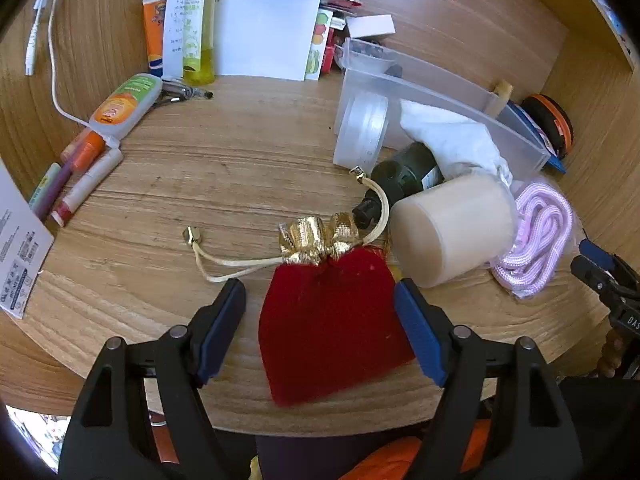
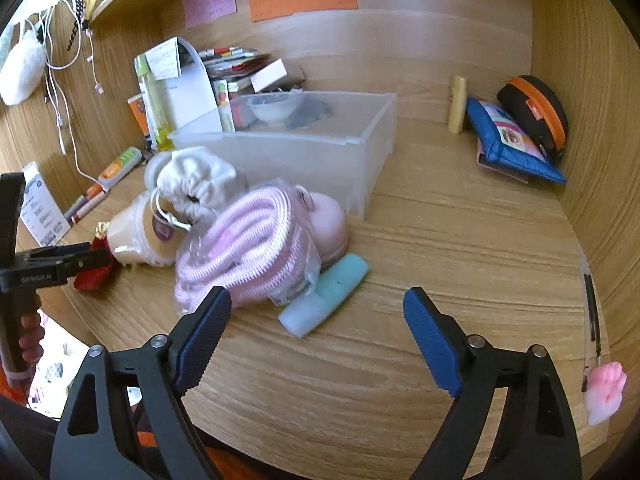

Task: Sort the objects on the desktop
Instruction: 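Grasp the red velvet pouch with the left tool while the right grasps the pink rope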

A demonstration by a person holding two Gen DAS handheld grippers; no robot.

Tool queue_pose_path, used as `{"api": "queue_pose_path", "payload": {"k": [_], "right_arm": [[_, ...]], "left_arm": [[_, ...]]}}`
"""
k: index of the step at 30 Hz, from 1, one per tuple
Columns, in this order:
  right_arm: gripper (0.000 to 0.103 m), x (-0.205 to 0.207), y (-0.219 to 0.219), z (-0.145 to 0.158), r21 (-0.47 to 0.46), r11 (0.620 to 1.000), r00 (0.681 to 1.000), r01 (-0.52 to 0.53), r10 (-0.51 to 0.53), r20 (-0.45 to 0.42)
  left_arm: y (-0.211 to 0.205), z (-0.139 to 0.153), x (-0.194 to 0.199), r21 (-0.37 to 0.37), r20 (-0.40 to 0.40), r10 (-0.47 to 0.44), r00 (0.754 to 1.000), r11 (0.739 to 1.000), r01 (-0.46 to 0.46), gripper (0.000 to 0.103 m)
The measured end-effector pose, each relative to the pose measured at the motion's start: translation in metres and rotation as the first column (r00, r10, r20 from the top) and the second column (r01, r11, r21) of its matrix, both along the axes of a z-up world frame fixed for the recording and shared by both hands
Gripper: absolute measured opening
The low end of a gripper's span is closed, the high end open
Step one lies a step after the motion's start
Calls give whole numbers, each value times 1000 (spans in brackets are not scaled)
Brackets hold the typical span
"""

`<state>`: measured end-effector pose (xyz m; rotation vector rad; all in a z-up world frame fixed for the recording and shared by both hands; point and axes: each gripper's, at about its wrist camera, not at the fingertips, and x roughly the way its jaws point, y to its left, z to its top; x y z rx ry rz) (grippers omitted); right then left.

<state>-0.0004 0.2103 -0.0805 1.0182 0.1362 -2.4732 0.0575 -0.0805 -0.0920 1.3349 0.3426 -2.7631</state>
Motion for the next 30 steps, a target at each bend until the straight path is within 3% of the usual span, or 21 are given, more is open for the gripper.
{"api": "queue_pose_path", "payload": {"k": [7,13,16,18,23,24,25,30], "right_arm": [[71,-9,-1,-12,12,1000,999,4,-5,42],[71,-10,-4,-5,-50,998,998,-43,46,51],[71,-6,-11,5,-47,997,998,-67,67,11],[71,-9,-20,8,-42,995,996,-86,87,11],[71,-21,-37,-1,-48,992,991,-117,120,67],[69,-22,-41,-4,-43,992,990,-121,124,73],[59,-22,-42,-5,-37,992,990,-122,124,70],[40,-21,-44,-4,-30,991,990,-128,129,53]], "left_arm": [[5,-3,-11,-40,1,-18,1000,999,18,68],[7,-2,-17,-95,-12,-5,1000,996,4,57],[7,-2,-18,-110,-31,9,999,994,-12,53],[6,-2,-19,-132,-43,27,999,991,-33,33],[0,-3,-17,-120,-62,34,998,992,-41,26],[-2,-3,-17,-118,-64,36,997,992,-43,24],[-2,-3,-16,-116,-65,39,997,992,-46,23],[-10,1,-13,-103,-85,48,995,993,-57,14]]}}
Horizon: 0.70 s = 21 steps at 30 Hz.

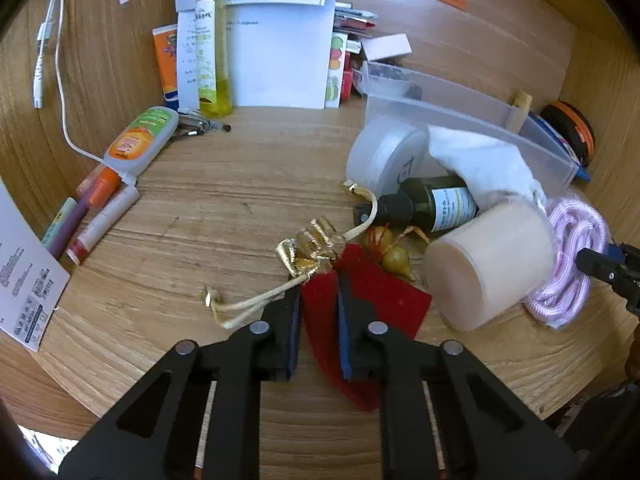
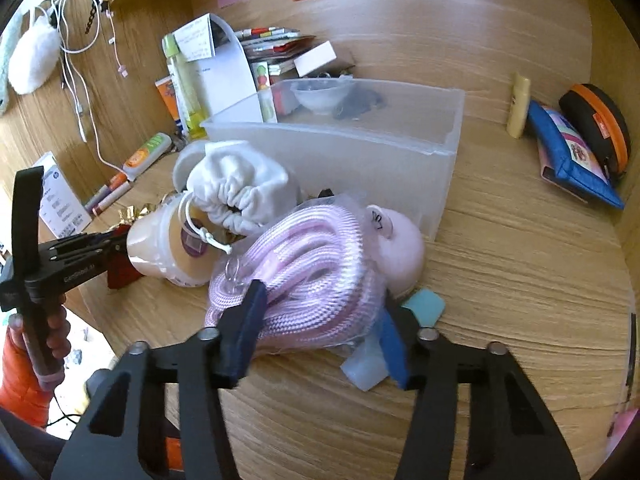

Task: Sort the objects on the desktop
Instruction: 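Grasp the red velvet pouch with the left tool while the right grasps the pink rope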

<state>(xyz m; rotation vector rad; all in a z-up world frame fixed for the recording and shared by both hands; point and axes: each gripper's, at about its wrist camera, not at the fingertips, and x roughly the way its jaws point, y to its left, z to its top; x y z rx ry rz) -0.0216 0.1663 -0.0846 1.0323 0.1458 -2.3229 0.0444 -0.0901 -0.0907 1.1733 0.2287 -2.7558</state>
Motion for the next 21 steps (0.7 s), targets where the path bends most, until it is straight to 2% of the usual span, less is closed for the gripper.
{"api": "queue_pose_path", "payload": {"k": [4,9,21], "right_arm": [[28,-3,7,6,-38,999,1000,1,-1,4],[23,-2,9,13,-55,999,1000,1,-2,-14],[20,1,13,41,-37,999,995,-4,0,-96]], "left_arm": [[-1,5,2,-2,-23,-2,1000,1000,2,13],[0,16,5,-7,-60,2,998,1000,-2,12],[0,50,7,-20,-141,9,990,1000,-12,12]]}}
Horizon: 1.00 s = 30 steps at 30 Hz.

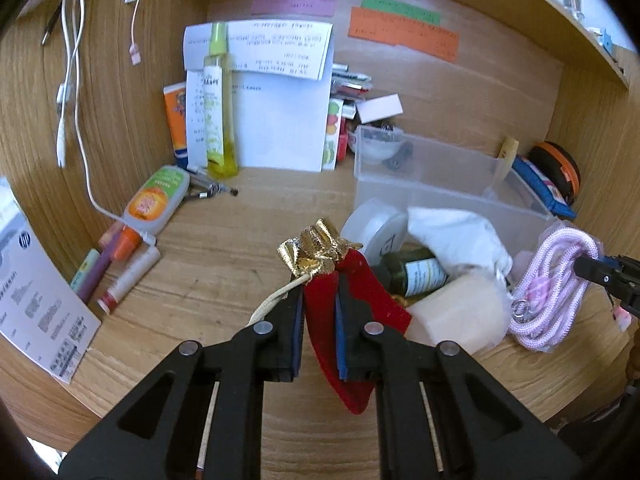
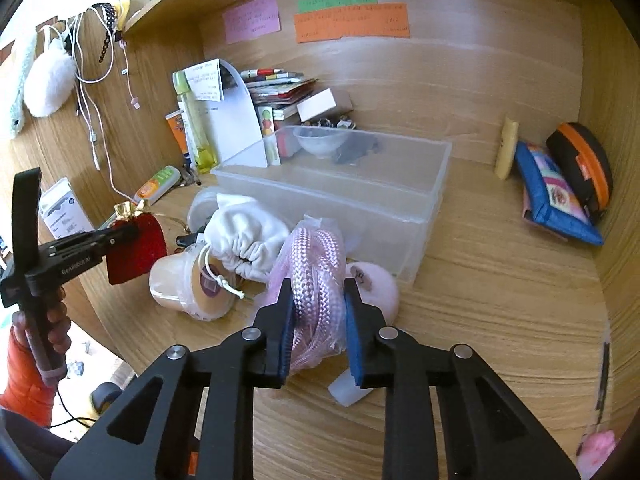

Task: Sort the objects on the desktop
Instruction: 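Grasp the red velvet pouch with the left tool while the right grasps the pink rope, then carry the red pouch and pink rope over the clear plastic box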

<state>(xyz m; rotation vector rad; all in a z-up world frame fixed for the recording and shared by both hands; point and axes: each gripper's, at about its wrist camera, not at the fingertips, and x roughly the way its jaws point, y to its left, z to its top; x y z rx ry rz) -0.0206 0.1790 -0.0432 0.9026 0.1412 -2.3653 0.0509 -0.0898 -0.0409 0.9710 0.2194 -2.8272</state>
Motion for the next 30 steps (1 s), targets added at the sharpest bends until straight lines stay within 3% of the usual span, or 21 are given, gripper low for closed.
{"api": "queue_pose_path", "payload": {"k": [11,22,30], "right_arm": [[20,-2,11,40,-7,1000,996,13,-14,-94],[20,-19,8,86,-24,1000,981,6,-10,-192],[20,-41,1,100,-38,999,977,-27,18,-211]], "left_arm": [[6,42,-14,-30,-85,-40,996,999,37,12],[13,77,-51,-21,-115,-105,988,994,103,12],[15,98,-86,-10,-117,-132,984,991,131,12]]}}
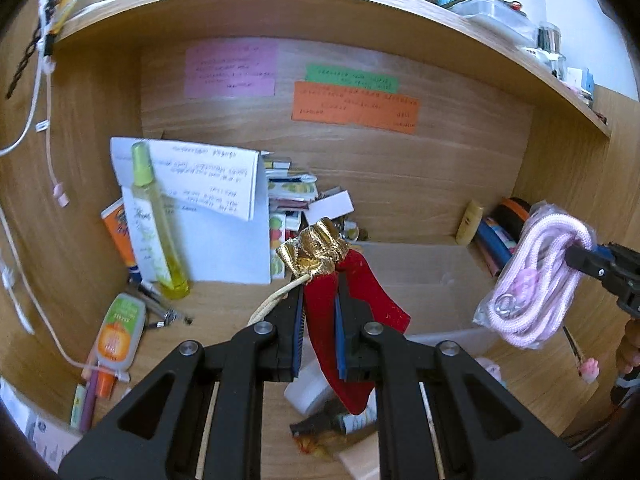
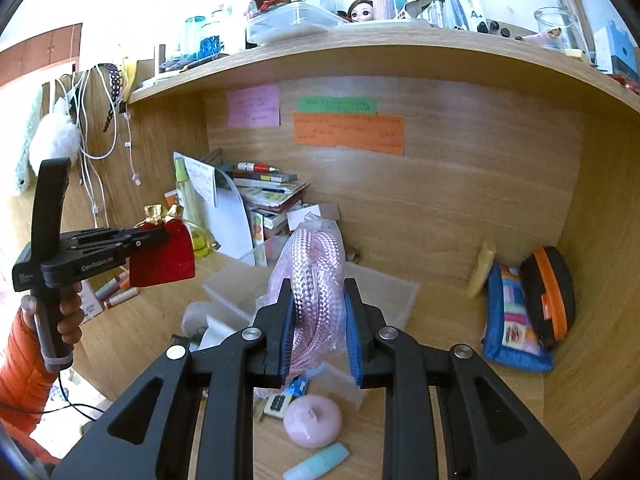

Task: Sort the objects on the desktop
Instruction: 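Carry the red pouch and pink rope over the clear plastic box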

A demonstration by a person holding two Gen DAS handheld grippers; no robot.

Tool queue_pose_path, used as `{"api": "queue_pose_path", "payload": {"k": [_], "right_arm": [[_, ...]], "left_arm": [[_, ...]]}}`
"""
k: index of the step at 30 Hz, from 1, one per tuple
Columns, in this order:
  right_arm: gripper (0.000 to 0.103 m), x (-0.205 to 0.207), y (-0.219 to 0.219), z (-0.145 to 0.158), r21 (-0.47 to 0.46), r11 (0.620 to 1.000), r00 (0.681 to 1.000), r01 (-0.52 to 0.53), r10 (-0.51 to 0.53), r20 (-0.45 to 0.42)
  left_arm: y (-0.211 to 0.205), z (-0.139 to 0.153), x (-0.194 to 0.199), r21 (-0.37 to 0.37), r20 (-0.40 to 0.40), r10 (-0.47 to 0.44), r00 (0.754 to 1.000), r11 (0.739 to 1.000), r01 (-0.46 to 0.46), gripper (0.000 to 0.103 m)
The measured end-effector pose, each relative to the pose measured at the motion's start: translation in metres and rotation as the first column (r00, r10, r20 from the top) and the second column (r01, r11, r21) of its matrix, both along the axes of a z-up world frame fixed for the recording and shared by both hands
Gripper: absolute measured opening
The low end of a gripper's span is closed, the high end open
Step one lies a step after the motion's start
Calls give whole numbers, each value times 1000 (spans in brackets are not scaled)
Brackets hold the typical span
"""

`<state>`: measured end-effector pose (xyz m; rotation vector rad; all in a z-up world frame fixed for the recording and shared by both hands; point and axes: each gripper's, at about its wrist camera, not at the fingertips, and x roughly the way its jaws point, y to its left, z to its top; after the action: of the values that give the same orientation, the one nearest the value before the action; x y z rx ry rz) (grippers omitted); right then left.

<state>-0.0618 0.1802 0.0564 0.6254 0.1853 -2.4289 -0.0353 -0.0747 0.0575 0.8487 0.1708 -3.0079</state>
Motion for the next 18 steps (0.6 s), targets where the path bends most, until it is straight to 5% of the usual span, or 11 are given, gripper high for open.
{"api": "queue_pose_path", "payload": {"k": [8,18], "right_arm": [[20,-37,-9,-3,-9,1000,1000,2,-2,15],[20,-80,-26,-27,25,1000,996,-17,14,92]], "left_arm": [[5,2,-43,-17,34,-12,999,1000,13,12],[18,-33,-102,2,159,-61,985,998,61,12]]}}
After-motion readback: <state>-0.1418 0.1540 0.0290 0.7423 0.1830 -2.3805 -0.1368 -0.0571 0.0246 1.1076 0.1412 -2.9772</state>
